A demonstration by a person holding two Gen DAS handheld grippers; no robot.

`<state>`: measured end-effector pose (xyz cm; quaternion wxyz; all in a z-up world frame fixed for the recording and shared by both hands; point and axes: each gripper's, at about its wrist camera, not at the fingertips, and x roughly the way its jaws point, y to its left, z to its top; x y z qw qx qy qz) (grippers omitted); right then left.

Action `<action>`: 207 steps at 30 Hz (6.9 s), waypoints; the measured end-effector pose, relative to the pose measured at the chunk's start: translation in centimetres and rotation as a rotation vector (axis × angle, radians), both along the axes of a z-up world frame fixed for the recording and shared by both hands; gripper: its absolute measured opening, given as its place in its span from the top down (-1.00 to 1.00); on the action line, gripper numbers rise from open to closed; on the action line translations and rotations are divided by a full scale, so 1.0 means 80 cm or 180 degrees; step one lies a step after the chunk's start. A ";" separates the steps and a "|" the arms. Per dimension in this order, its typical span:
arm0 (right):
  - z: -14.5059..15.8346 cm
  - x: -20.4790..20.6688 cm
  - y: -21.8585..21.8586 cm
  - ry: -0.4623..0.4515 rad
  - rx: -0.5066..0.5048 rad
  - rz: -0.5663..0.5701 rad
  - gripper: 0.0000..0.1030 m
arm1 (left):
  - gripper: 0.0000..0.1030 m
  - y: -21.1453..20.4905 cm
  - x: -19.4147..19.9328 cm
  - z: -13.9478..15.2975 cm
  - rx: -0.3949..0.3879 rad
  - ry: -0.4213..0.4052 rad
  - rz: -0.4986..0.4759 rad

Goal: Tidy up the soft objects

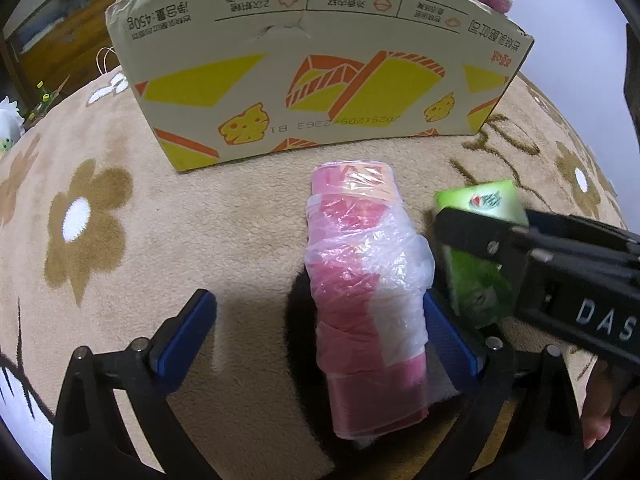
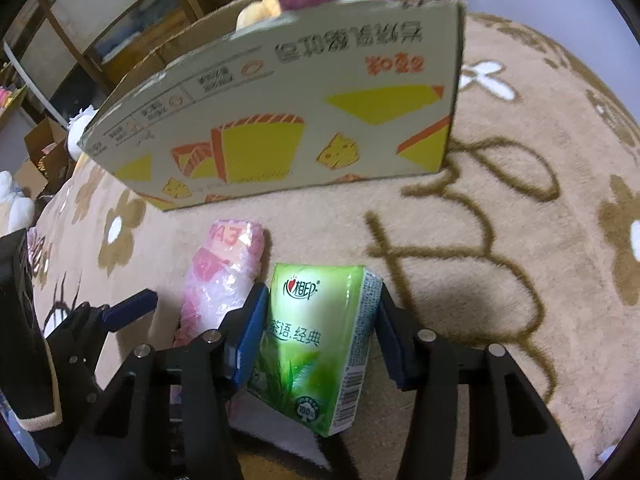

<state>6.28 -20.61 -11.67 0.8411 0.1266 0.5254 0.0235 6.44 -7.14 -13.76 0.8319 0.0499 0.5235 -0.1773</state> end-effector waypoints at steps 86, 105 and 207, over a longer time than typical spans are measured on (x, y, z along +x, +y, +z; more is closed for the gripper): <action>0.160 0.096 -0.054 -0.1283 0.0342 -0.0229 -0.95 | -0.53 0.020 0.106 0.183 0.0155 -0.1326 0.0377; 0.277 -0.048 -0.056 -0.1850 -0.0062 -0.0314 -1.00 | -0.99 0.034 -0.033 0.308 0.0149 -0.1959 0.0460; 0.225 -0.130 -0.044 -0.2116 -0.0571 -0.0549 -1.00 | -0.99 0.095 -0.075 0.244 0.0008 -0.2068 0.0474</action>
